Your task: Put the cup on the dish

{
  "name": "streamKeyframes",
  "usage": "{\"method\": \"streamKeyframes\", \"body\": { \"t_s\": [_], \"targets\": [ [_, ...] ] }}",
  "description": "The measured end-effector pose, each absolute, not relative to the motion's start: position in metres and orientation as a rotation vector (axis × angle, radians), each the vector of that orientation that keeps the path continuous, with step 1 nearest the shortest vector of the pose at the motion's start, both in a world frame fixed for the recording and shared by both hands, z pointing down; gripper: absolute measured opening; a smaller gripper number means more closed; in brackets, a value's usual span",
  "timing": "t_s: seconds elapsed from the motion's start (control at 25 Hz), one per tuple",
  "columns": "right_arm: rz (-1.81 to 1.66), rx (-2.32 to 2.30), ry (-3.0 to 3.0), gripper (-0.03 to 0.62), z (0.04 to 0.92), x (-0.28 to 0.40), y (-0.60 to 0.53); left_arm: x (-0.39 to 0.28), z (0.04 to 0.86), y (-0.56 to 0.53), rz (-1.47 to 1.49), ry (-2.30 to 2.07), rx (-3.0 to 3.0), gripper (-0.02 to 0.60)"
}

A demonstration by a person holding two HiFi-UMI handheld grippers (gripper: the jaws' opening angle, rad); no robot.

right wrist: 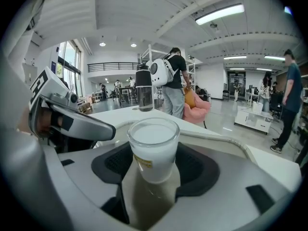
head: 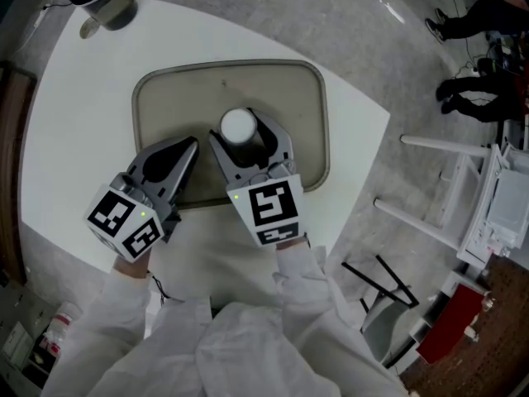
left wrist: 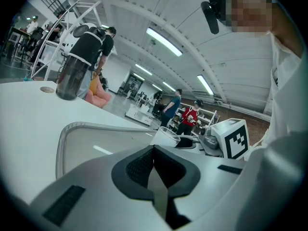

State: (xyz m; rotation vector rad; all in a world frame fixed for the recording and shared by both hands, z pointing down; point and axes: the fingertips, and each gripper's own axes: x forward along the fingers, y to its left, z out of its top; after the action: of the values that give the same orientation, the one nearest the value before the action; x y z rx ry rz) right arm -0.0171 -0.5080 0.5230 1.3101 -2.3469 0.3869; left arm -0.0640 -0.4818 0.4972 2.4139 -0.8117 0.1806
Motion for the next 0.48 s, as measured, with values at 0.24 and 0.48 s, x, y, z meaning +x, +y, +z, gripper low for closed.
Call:
{"method": "streamKeyframes", "body": {
  "t_s": [0.24,0.48],
  "targets": [
    [0.453,1.325,-2.350,0.270,0.5215,-0.0137,-0.5061,-0.0625,0.4961,-0.4786,0.192,-0.806,2.413,0.009],
    [0.512,1.306,-2.335,0.282,0.5235,-0.0126,-0.4974,-0.0636,0.4965,-0.4734,0.221,-0.807,2.401,0.009]
  ]
}}
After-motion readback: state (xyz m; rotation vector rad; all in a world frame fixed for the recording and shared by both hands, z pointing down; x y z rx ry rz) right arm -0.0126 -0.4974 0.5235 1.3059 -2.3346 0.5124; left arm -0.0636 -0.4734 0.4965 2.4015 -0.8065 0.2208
